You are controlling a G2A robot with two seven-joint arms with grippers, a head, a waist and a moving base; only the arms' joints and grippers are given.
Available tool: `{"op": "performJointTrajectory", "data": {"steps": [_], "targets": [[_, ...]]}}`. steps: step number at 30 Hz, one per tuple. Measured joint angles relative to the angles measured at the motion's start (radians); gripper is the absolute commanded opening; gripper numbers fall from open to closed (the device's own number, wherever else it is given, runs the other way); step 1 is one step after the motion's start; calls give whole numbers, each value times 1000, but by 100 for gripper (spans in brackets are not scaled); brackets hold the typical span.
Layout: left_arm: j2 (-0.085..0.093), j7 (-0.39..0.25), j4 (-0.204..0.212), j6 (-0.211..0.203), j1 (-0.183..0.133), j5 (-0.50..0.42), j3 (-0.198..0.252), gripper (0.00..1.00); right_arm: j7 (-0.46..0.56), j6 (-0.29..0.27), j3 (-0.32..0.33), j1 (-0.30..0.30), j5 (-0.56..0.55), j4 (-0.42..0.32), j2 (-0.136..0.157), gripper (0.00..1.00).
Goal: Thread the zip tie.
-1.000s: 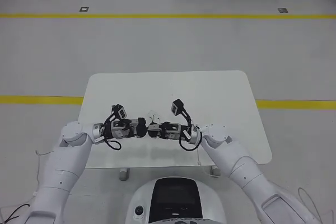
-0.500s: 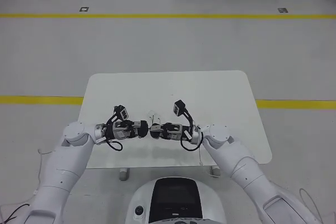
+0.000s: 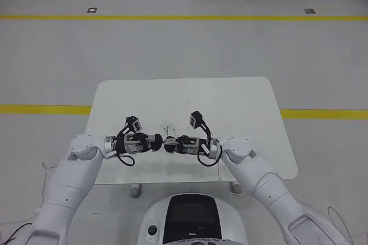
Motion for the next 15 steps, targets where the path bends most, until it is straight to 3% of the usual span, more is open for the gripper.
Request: {"op": "performJointTrajectory", "data": {"steps": [6, 15], "targets": [[6, 3, -7, -2, 2, -7, 8, 9, 1, 0, 1, -3, 1, -7, 2, 0], [12, 9, -15, -8, 6, -23, 22, 0, 4, 2, -5, -7, 3, -22, 2, 0]]}}
